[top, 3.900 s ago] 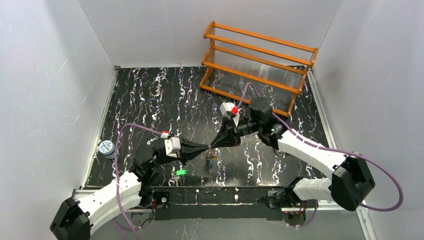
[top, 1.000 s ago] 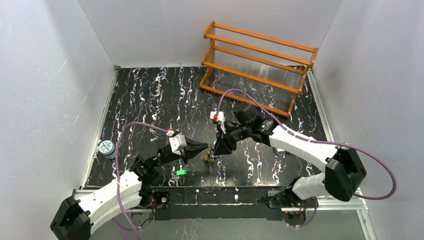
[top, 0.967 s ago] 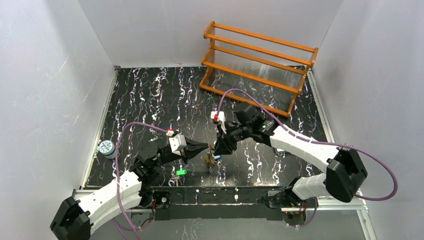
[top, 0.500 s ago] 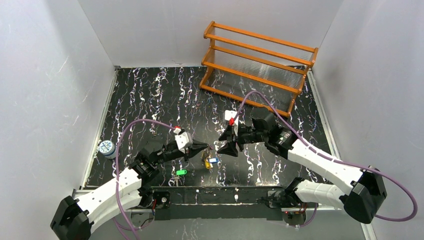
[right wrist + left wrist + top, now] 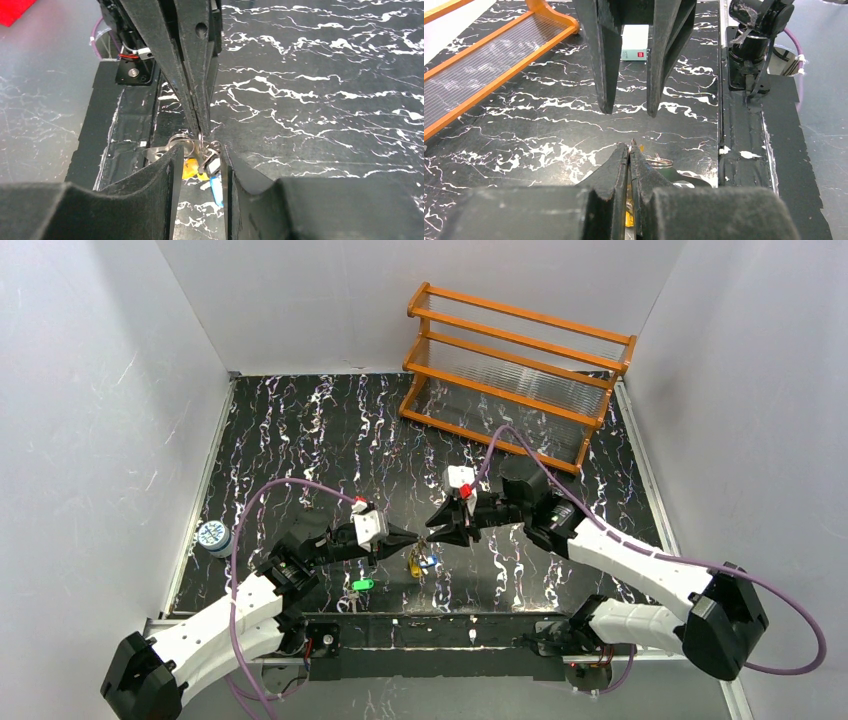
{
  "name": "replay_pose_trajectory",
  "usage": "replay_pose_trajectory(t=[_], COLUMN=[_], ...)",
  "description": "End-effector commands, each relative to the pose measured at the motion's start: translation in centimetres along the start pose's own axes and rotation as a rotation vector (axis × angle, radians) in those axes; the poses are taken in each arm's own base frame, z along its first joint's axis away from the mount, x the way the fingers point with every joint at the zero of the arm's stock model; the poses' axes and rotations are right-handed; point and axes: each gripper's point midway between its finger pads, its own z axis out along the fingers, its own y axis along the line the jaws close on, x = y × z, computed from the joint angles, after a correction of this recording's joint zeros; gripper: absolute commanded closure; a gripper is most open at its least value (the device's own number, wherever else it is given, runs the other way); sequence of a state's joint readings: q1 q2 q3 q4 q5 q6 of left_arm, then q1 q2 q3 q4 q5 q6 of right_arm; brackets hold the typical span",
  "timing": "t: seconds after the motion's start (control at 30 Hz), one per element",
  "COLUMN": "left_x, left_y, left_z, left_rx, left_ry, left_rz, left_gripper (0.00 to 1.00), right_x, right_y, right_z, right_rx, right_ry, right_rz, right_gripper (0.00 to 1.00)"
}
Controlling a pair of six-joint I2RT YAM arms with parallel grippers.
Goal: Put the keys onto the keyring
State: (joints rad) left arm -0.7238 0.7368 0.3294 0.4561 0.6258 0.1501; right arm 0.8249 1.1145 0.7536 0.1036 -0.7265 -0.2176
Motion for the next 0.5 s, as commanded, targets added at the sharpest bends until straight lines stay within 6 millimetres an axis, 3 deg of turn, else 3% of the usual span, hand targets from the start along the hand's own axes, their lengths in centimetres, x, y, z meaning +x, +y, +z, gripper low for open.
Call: replay_pose_trajectory(t=[0.0,0.13,0.47], left_x=[-2.9,-3.1,-3.7], left_y=[-0.6,-0.7,-0.1], left_z=[0.1,0.0,-0.2], left_rx=[0.044,0.049,0.006], left_ry=[-0.082,-0.091,-0.107], left_rz=[0.067,0.069,0.068], left_gripper=[1.0,1.0,1.0], right_x=[-0.1,0.9,4.6], right_y=[0.9,1.2,0.7], right_z=[0.8,1.3,2.1], right_rx=[-0.1,-0.138,-0.119], right_ry=[-0.047,-0.037,0.057], right_rz=[-0.051,-0.028,0.11], right_gripper=[0.61,0.72,0.64])
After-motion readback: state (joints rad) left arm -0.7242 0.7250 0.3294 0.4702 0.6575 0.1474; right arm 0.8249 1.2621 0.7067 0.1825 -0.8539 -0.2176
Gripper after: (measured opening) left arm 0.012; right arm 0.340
